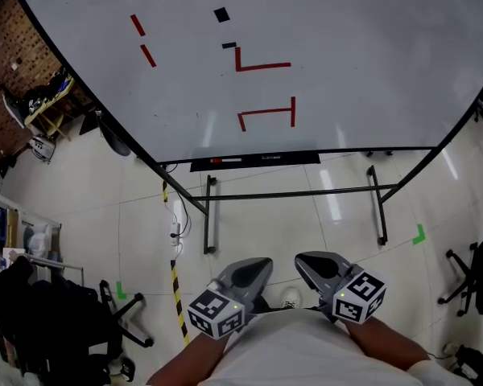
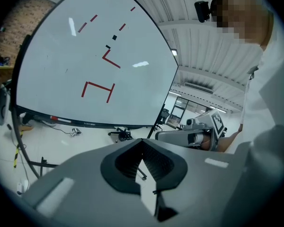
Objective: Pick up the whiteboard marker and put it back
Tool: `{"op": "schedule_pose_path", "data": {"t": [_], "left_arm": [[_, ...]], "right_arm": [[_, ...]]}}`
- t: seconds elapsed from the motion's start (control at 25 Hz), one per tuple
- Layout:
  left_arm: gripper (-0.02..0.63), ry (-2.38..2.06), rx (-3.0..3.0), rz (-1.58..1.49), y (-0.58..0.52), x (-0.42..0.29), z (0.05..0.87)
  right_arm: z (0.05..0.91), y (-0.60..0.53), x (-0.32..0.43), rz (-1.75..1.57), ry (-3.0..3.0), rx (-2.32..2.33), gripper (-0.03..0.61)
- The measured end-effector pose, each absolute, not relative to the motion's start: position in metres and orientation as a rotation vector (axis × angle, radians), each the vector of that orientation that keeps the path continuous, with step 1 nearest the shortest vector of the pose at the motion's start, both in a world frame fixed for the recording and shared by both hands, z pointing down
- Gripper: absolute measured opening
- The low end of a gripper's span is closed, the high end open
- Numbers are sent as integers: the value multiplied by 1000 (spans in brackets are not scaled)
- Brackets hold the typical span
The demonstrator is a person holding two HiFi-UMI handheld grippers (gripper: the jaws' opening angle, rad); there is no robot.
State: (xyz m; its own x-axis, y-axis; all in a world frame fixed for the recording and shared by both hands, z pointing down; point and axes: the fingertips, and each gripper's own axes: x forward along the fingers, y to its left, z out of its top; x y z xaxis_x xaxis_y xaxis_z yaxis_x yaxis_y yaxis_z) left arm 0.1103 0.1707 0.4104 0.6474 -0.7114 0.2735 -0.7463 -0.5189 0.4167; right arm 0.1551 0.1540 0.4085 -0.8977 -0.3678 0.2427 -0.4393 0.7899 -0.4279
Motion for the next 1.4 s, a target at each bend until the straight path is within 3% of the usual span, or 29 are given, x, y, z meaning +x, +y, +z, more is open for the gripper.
{"op": "schedule_pose_path", "data": {"t": [0.36,0.76,1.4], "left_arm": [[17,-1127,2333,89,135,87,423],[17,-1045,2389,104,41,7,420],[17,-902,2575,336,-36,-80,431]], "right_arm": [[421,122,125,749,-2803,609,2],[416,35,60,737,-2764,777,2],[409,-37,-30,700,-2707,968,2]]}}
